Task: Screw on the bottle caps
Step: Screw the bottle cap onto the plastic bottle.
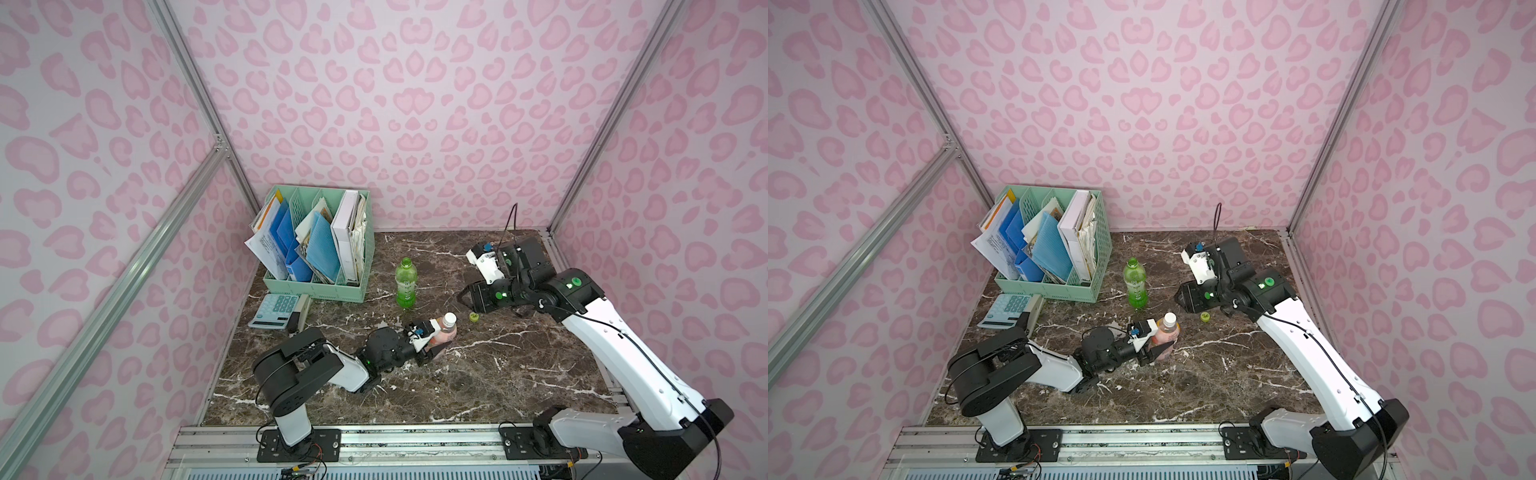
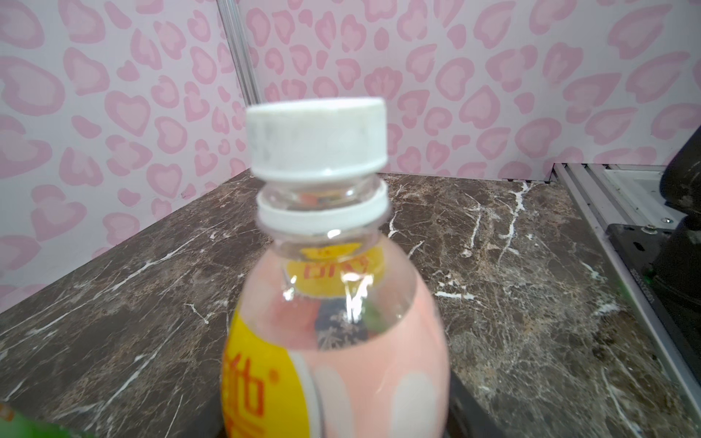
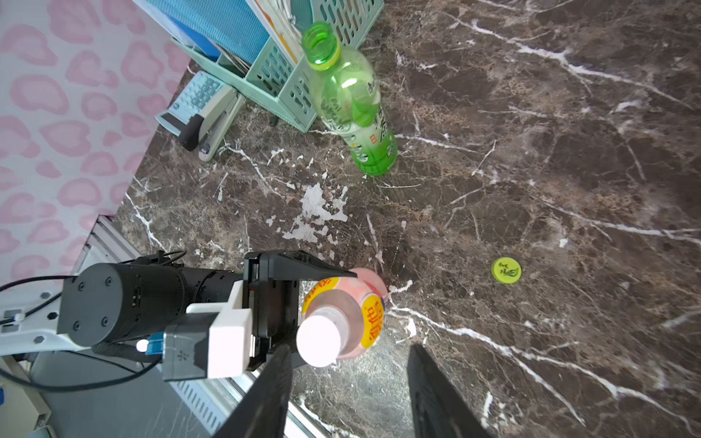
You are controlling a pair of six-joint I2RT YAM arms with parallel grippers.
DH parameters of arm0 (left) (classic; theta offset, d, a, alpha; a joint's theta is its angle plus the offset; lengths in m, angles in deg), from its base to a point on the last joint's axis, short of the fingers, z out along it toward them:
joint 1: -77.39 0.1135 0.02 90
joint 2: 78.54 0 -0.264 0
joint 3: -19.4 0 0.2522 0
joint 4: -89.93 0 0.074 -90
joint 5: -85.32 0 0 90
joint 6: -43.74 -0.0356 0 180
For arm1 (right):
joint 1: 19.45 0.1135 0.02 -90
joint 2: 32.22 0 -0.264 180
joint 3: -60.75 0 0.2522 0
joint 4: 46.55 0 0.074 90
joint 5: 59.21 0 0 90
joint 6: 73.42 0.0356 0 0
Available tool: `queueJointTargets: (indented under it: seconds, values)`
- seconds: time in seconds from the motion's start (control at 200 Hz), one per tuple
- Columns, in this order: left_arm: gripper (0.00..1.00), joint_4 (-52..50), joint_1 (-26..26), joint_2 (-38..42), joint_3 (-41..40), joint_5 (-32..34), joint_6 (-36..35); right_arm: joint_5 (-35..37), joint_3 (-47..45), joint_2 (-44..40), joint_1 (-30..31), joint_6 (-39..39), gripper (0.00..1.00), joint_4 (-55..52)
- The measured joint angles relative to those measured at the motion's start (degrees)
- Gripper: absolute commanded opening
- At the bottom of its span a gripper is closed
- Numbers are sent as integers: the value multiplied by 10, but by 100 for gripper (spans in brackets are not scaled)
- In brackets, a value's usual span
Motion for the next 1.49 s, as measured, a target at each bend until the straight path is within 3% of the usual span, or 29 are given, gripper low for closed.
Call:
queueJointTargets:
  seconds: [0.255,0.55,1.225,1.495]
  values:
    - [56,16,10,-7,-3,-9,27,-84,-111,-28,-17,0,44,128]
    - [56,10,10,-7,1,-13,31,-130,-158,-17,-15,-10,38,186]
    - [56,3,10,-4,3,-14,35,-132,-157,6,5,-22,24,208]
    - [56,-2,11,0,3,-13,38,-130,-164,3,5,-21,23,204]
